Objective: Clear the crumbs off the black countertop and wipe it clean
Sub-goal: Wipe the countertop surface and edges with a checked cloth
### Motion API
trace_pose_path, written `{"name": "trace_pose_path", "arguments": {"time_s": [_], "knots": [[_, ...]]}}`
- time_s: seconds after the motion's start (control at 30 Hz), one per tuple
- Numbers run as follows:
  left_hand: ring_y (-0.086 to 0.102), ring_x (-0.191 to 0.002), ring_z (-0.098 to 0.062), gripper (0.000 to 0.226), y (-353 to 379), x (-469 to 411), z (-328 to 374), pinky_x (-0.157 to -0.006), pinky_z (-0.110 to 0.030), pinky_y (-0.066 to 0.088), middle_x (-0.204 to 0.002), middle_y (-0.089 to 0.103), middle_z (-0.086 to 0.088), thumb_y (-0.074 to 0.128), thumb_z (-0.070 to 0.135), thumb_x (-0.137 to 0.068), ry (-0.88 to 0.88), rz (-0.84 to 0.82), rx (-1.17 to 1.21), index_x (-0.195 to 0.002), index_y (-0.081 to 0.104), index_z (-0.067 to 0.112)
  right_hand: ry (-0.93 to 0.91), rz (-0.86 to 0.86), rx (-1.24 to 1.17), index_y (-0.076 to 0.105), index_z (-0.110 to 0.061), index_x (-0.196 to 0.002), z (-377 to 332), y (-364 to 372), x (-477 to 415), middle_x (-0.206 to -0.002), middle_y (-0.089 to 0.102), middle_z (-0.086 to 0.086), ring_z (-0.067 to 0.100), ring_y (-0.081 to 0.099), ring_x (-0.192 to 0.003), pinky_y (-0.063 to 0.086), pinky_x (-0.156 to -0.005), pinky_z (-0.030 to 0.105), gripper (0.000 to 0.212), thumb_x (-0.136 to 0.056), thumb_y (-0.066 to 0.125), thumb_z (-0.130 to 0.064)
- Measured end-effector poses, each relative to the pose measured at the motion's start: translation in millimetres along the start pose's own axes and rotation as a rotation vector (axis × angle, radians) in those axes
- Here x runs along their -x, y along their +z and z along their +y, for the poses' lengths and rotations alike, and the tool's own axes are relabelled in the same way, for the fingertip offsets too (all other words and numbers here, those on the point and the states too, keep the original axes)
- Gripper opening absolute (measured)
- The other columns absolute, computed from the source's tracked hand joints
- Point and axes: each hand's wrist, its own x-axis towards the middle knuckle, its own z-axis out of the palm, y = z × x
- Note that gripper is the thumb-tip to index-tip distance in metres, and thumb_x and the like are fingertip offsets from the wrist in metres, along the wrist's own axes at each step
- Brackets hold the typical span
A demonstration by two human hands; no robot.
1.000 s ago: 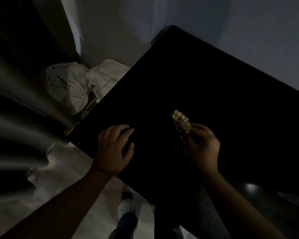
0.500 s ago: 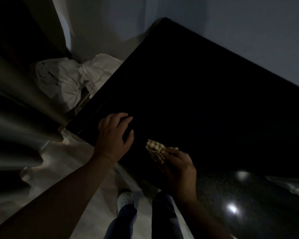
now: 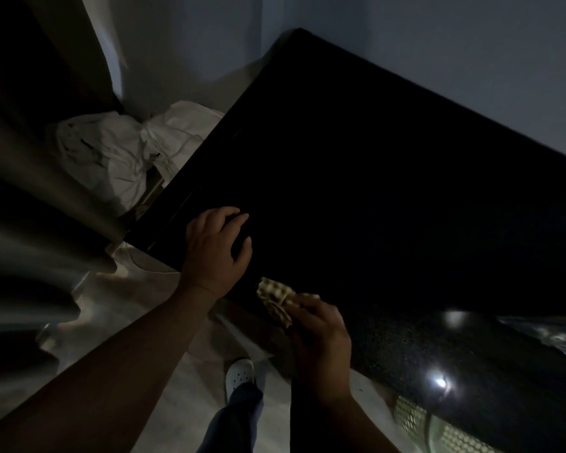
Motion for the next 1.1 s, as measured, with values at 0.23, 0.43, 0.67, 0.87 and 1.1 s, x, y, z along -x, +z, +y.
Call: {"name": "trace_pose_path", "arguments": {"time_s": [0.23, 0.43, 0.67, 0.87, 1.1], "knots": [[0.043, -0.116, -0.026, 0.042, -2.9, -0.1, 0.5, -0.096, -0.045, 0.036, -0.124, 0.053, -0.004, 0.047, 0.037, -0.086, -0.009, -0.032, 0.006, -0.122, 0.059, 0.018, 0.011, -0.084, -0.134, 0.076, -0.016, -0.097, 1.1, -8.2, 1.6, -0.103, 0.068, -0.001, 0.019, 0.061, -0.098, 0.043, -0.080, 0.015, 0.034, -0.068, 0.078, 0.002], [0.050, -0.109, -0.028, 0.042, -11.9, -0.7, 4.2, -0.091, -0.046, 0.042, -0.116, 0.059, -0.005, 0.046, 0.037, -0.085, 0.016, -0.029, 0.005, -0.115, 0.065, 0.014, 0.097, 0.178, -0.364, 0.073, -0.028, -0.090, 15.0, -58.4, -64.2, -0.101, 0.065, -0.012, 0.008, 0.064, -0.093, 0.055, -0.075, 0.030, 0.013, -0.083, 0.071, -0.018], [0.052, -0.101, -0.024, 0.039, -17.9, -55.8, 26.9, -0.086, -0.042, 0.045, -0.106, 0.057, -0.001, 0.048, 0.038, -0.084, 0.012, -0.050, 0.070, -0.110, 0.066, 0.015, 0.100, 0.236, -0.295, 0.069, -0.027, -0.093, 54.1, -90.8, -178.3, -0.097, 0.067, -0.004, -0.003, 0.062, -0.083, 0.045, -0.068, 0.007, 0.017, -0.086, 0.068, -0.011], [0.053, -0.100, -0.024, 0.044, -10.6, -120.2, 33.2, -0.086, -0.042, 0.045, -0.105, 0.058, -0.002, 0.043, 0.041, -0.084, 0.050, -0.048, 0.046, -0.110, 0.066, 0.014, 0.174, 0.291, -0.324, 0.067, -0.021, -0.109, 71.0, -102.0, -273.4, -0.085, 0.066, -0.023, -0.022, 0.057, -0.074, 0.039, -0.061, -0.004, 0.024, -0.085, 0.069, -0.023], [0.052, -0.102, -0.025, 0.038, 15.1, -178.6, 48.0, -0.091, -0.043, 0.042, -0.108, 0.058, -0.003, 0.051, 0.035, -0.084, 0.020, -0.058, 0.006, -0.113, 0.064, 0.013, 0.170, 0.268, -0.301, 0.074, -0.023, -0.097, 84.7, -114.5, -366.0, -0.065, 0.066, -0.015, -0.011, 0.058, -0.055, 0.044, -0.052, 0.009, 0.024, -0.085, 0.067, -0.043]]}}
